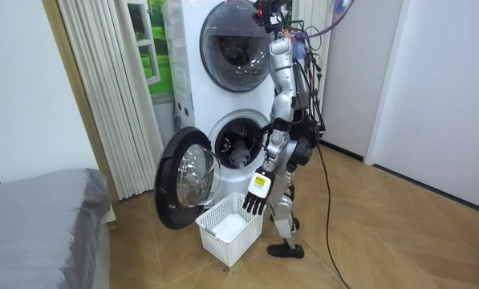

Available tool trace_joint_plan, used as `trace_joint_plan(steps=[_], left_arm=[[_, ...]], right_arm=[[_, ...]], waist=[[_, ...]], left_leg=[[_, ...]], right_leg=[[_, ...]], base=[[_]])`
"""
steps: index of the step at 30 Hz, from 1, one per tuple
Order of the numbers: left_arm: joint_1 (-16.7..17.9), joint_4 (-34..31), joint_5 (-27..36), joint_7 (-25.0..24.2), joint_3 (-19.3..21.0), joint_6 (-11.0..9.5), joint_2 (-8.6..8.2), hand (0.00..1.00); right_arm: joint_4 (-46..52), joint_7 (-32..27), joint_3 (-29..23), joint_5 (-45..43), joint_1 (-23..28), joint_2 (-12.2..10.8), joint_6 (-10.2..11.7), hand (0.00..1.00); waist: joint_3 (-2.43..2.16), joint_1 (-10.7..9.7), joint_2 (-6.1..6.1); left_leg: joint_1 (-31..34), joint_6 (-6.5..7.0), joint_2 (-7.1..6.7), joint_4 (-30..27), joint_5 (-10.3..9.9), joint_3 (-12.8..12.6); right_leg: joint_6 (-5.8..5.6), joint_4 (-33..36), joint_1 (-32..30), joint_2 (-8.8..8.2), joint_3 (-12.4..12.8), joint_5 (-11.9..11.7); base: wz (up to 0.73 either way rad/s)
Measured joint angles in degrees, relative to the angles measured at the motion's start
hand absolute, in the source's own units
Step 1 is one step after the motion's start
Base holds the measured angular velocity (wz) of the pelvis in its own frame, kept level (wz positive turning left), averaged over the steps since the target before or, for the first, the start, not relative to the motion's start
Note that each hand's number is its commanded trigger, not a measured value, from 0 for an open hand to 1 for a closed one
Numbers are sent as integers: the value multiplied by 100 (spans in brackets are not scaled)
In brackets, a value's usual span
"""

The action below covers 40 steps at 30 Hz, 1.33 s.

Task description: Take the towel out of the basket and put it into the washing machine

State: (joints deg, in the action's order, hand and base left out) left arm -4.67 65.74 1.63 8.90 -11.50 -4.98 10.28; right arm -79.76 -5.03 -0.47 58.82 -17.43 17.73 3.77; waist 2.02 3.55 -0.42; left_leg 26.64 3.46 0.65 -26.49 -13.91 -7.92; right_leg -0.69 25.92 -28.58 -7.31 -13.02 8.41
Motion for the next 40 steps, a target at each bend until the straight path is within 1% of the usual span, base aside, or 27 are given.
trace_joint_plan(steps=[2,3,5,6,8,10,11,13,14,15,16,18,20,23,25,28,30,31,32,34,37,38,40], left_arm=[[-16,10,0,-83,-6,1,39,0],[1,41,0,-104,-9,0,39,0],[-33,130,-1,-218,-2,-8,43,0],[-16,117,-1,-229,-2,-15,42,0],[98,111,-2,-286,-3,-46,41,0],[194,116,-1,-310,-4,-43,23,0],[280,118,2,-332,-4,-43,7,0],[406,120,-7,-364,21,-46,-2,0],[488,120,-39,-389,127,-46,0,0],[527,119,-95,-410,197,-46,2,0],[606,115,-135,-444,293,-43,11,0],[725,89,-149,-506,438,-37,9,0],[835,75,-258,-577,578,-32,7,0],[875,71,-491,-602,665,-15,4,0],[887,72,-581,-613,711,-12,6,0],[924,84,-592,-630,714,32,5,0],[962,83,-604,-674,738,86,5,0],[978,80,-618,-681,789,100,-3,0],[978,78,-612,-680,874,133,-30,0],[1013,73,-612,-670,984,190,-72,0],[1073,73,-617,-671,1224,276,-119,0],[1077,73,-622,-671,1353,313,-158,0],[1082,73,-622,-666,1408,361,-172,0]], right_arm=[[-8,23,394,-1199,238,-136,-14,0],[-8,28,481,-1432,282,-169,-12,0],[-30,92,856,-2376,461,-307,-8,0],[-22,102,903,-2596,494,-354,-7,0],[-32,169,1145,-3296,582,-516,10,0],[-30,279,1286,-3616,674,-601,13,0],[-27,359,1310,-3746,753,-632,13,0],[-21,501,1325,-3866,927,-639,25,0],[11,583,1331,-3939,1044,-639,45,0],[32,623,1329,-3991,1095,-638,44,0],[129,686,1321,-4138,1228,-635,41,0],[198,758,1298,-4284,1340,-639,35,0],[238,783,1229,-4379,1442,-653,35,0],[236,901,1184,-4542,1499,-659,29,0],[240,955,1130,-4614,1553,-671,4,0],[271,1018,1033,-4750,1643,-676,-15,0],[373,1036,1024,-4770,1692,-678,-17,0],[377,1074,980,-4774,1719,-689,-20,0],[375,1107,913,-4757,1757,-700,-33,0],[379,1147,805,-4717,1790,-715,-109,0],[409,1156,717,-4549,1872,-744,-192,0],[408,1165,641,-4538,1887,-752,-210,0],[398,1170,591,-4533,1897,-772,-235,0]], waist=[[-3,-14,7],[-12,-18,23],[-14,-3,49],[-16,0,52],[-31,-6,97],[-44,-18,117],[-61,-18,145],[-78,-26,162],[-91,-28,151],[-93,-31,143],[-109,-48,125],[-112,-73,100],[-112,-144,76],[-116,-190,26],[-143,-190,-19],[-149,-186,-55],[-149,-178,-55],[-153,-197,-54],[-147,-207,-49],[-151,-201,-47],[-169,-176,-49],[-168,-171,-47],[-167,-170,-45]], left_leg=[[-121,-34,80,92,15,10],[-150,-42,85,114,19,8],[-364,-88,110,247,28,35],[-426,-101,112,300,36,37],[-644,-144,146,485,60,44],[-860,-184,142,664,88,61],[-1031,-203,135,787,102,78],[-1317,-230,127,1004,128,67],[-1480,-246,127,1133,144,68],[-1550,-253,129,1181,148,66],[-1674,-268,132,1240,162,65],[-1844,-274,134,1310,165,58],[-2053,-274,129,1361,165,53],[-2381,-274,114,1459,165,53],[-2546,-274,100,1515,165,53],[-2812,-275,73,1594,163,58],[-2934,-275,70,1642,161,58],[-3010,-275,68,1711,158,67],[-3078,-274,73,1770,154,60],[-3179,-279,79,1817,149,57],[-3244,-288,87,1816,144,49],[-3247,-288,87,1806,144,39],[-3273,-288,87,1803,144,26]], right_leg=[[28,-165,158,67,-64,-28],[32,-203,207,80,-88,-30],[57,-401,468,152,-149,-50],[61,-449,525,167,-151,-52],[73,-674,761,242,-166,-95],[74,-781,940,258,-206,-98],[73,-879,1107,275,-228,-97],[67,-1043,1366,297,-272,-93],[60,-1138,1517,321,-270,-86],[58,-1169,1582,332,-270,-81],[50,-1250,1706,352,-274,-72],[38,-1304,1861,368,-273,-47],[0,-1340,2060,372,-273,-18],[-19,-1363,2358,369,-265,18],[-28,-1442,2535,371,-262,23],[-53,-1555,2814,366,-244,38],[-57,-1571,2930,369,-241,41],[-68,-1629,3012,378,-253,46],[-74,-1629,3060,388,-268,50],[-79,-1630,3139,404,-258,53],[-79,-1637,3192,429,-180,57],[-79,-1637,3192,433,-153,56],[-79,-1637,3205,436,-133,56]], base=[[0],[3],[5],[0],[0],[0],[0],[0],[0],[0],[0],[0],[0],[0],[0],[0],[0],[5],[4],[-2],[-4],[-5],[-5]])
